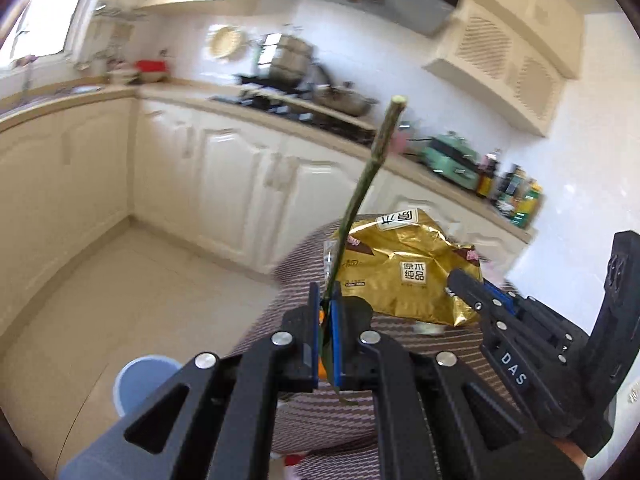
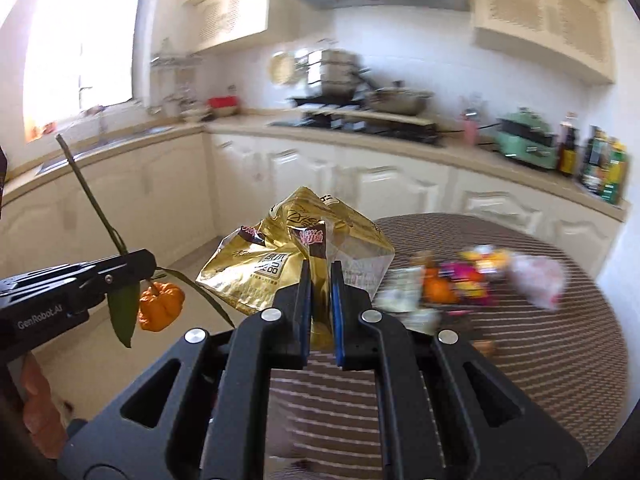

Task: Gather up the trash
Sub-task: 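Carry both items over the blue bin and open both tools to drop them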

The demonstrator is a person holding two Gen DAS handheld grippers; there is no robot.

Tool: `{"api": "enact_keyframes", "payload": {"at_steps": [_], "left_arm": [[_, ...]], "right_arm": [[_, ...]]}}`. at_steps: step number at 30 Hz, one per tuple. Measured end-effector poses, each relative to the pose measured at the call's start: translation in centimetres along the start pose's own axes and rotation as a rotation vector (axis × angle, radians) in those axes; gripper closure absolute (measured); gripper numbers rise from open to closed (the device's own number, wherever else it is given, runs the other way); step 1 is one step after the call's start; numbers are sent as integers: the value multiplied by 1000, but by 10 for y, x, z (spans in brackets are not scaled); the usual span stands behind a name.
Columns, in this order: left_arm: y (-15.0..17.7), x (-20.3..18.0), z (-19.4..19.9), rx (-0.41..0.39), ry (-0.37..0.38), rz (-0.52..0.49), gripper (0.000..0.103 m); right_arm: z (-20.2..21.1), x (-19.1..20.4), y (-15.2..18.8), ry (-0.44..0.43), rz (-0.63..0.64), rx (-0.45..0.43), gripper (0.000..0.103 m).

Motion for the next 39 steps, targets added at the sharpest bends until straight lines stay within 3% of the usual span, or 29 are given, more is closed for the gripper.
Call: {"api": "enact_keyframes", "payload": {"at_steps": [7, 16, 22, 30, 31, 32, 34, 39], "left_arm": [[15, 133, -8, 56, -163, 135, 99], [77, 274, -67, 249, -313, 308, 99], [120, 342, -123, 396, -389, 374, 99], [156, 386, -175, 475, -426, 400, 98], [157, 388, -177, 476, -427, 407, 93], [158, 392, -182, 484, -431, 419, 74], [162, 400, -184, 490, -458, 438, 48], [174, 410, -182, 537, -475, 490, 48]], "right_arm": [[-71, 121, 19, -153, 116, 95, 94], [-180, 236, 113, -309, 193, 352, 94], [-239, 266, 174, -337, 191, 499, 94], [-298, 272, 221, -319, 182, 617, 94], [-305, 271, 226, -317, 177, 627, 94], [-306, 274, 230, -315, 173, 635, 94], [-313, 277, 238, -314, 165, 653, 94], [-325, 286, 249, -328, 158, 683, 94]]}}
Point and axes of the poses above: each gripper's, at about its wrist camera, not at the fingertips, and z roughly against the way its jaws point, x to its left, y to its underside, the point moved 9 cm from there along -z, roughly the way its jaws point, and after that the axes turned 11 degrees about z, right-handed, at the moved point
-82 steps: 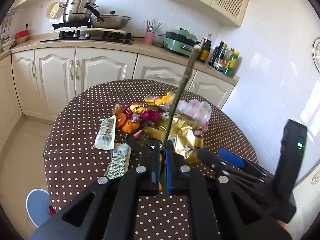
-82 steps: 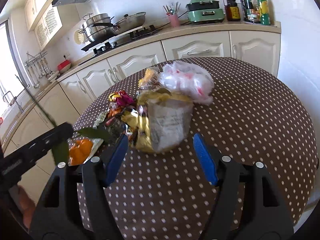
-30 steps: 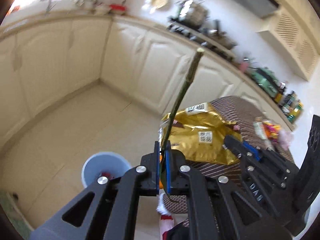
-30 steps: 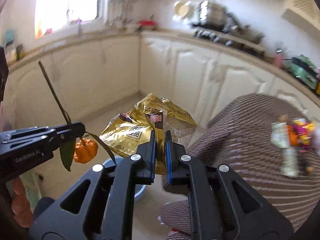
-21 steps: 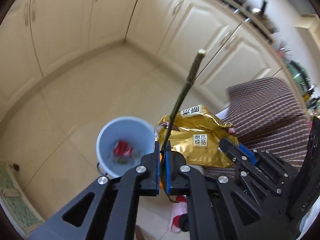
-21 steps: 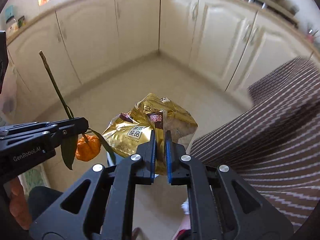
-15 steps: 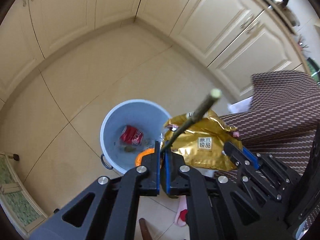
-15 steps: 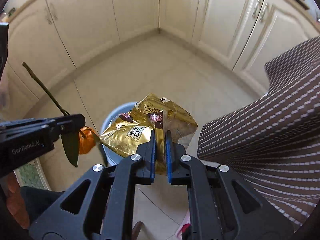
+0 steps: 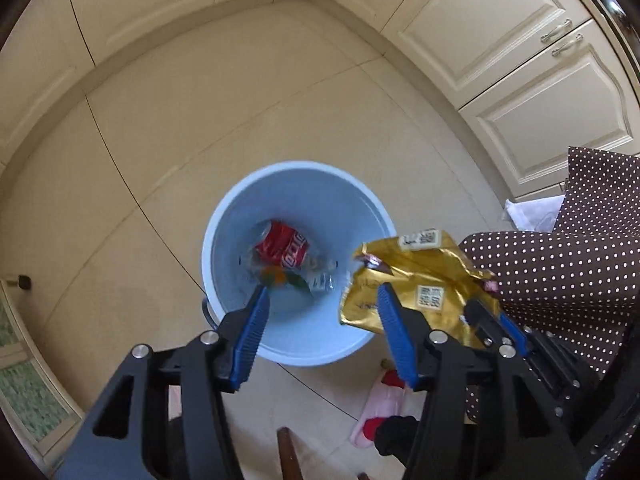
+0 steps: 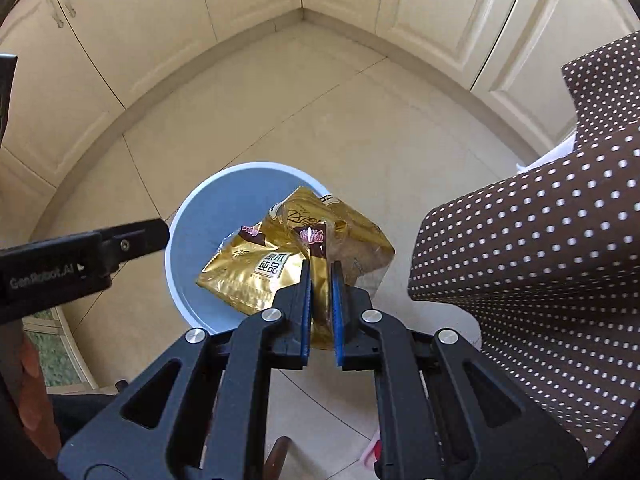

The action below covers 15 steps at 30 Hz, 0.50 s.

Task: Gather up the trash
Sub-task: 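Carry both items over the blue bin and open both tools to drop them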

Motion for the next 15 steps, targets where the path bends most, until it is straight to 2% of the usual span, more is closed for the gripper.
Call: {"api": "enact_keyframes", "payload": {"at_steps": [3, 15], "left_arm": [[2, 4, 3, -9, -25, -15, 48], [-1, 4, -4, 3, -31, 36, 48]], "right_arm": [[-7, 5, -2, -12, 4, 6, 94], [-20, 30, -8, -57, 0, 13, 94]]}}
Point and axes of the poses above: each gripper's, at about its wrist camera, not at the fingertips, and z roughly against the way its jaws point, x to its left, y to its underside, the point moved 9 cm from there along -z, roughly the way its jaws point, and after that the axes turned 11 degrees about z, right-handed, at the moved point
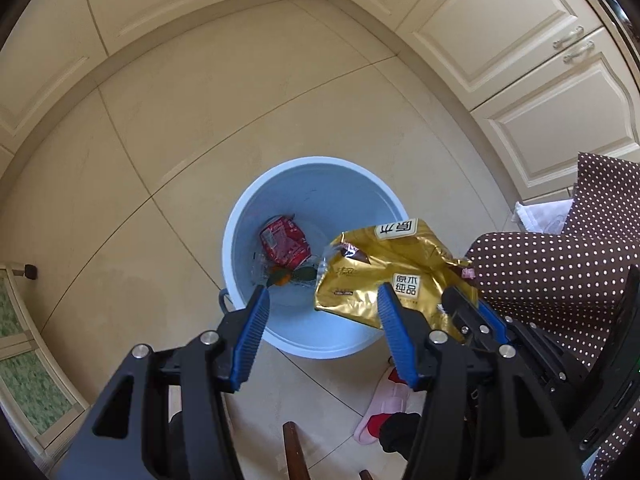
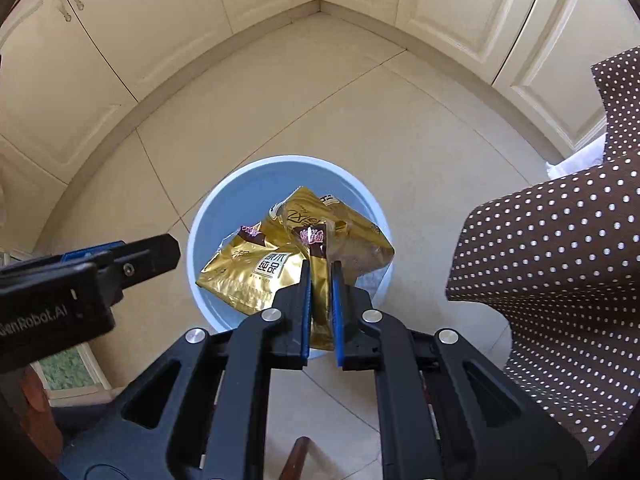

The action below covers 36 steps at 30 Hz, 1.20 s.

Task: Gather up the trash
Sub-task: 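Carry both items over the blue bin and open both tools to drop them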

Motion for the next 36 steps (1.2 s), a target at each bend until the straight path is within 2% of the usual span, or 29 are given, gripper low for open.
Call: {"api": "enact_keyframes", "payload": {"at_steps": [7, 20, 24, 29, 33, 36], "left_arm": [[-3, 12, 1, 4, -7, 47, 48], [-4, 12, 7, 4, 6, 35, 48], [-4, 9, 10, -2, 9, 25, 48], [-4, 5, 19, -18, 14, 10, 48], [-1, 2, 35, -79, -31, -32, 48], [10, -6, 55, -101, 2, -44, 48]], "right_arm": [[0, 10, -9, -12, -15, -19, 89], [7, 8, -13, -14, -30, -39, 84], [14, 5, -12, -8, -32, -49, 64], [32, -1, -10, 3, -35, -72, 65], [59, -11, -7, 18, -40, -104, 65], [85, -18, -6, 30, -42, -140, 65]]}}
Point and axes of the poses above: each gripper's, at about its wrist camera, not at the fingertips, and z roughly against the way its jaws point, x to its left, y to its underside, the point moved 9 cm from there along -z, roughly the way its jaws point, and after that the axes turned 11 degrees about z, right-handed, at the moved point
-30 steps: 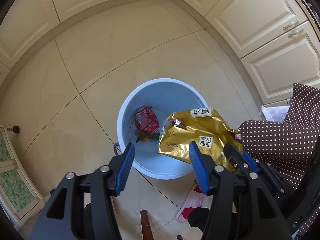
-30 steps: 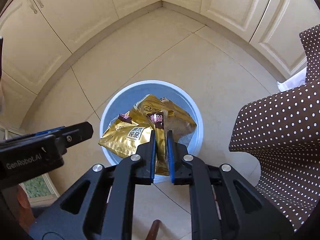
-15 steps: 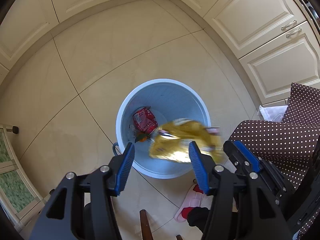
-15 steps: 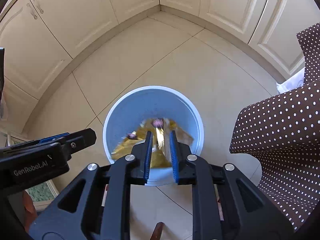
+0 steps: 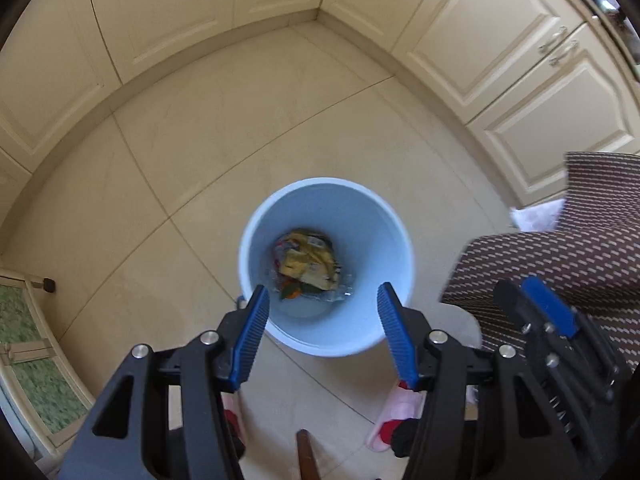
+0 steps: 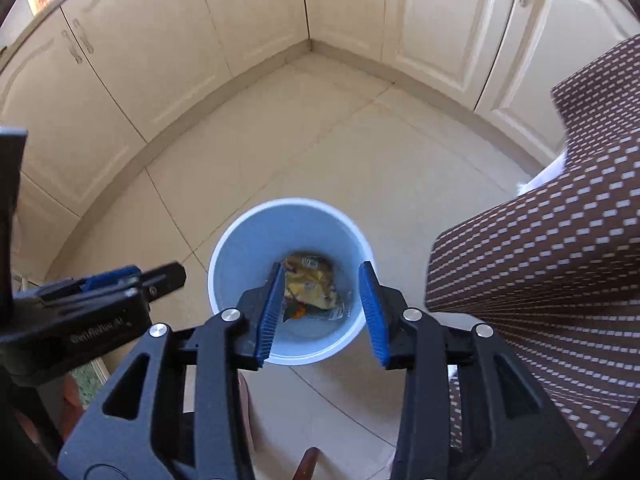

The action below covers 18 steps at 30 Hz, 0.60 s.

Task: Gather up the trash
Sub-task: 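Swing both tools back toward the table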

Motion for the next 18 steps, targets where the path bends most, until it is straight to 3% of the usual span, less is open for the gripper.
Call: {"api": "enact_keyframes", "payload": {"at_steps": [5, 11, 18], "left_arm": [[7, -32, 66, -110, 68, -52, 48], [26, -88, 164, -256, 194, -103, 48], [86, -193, 244, -323, 321, -310, 44]], "right_arm": [[73, -15, -7, 28, -4, -111, 64], [192, -41, -13, 75, -15, -298, 62], [324, -102, 19, 175, -94, -487, 59]]}}
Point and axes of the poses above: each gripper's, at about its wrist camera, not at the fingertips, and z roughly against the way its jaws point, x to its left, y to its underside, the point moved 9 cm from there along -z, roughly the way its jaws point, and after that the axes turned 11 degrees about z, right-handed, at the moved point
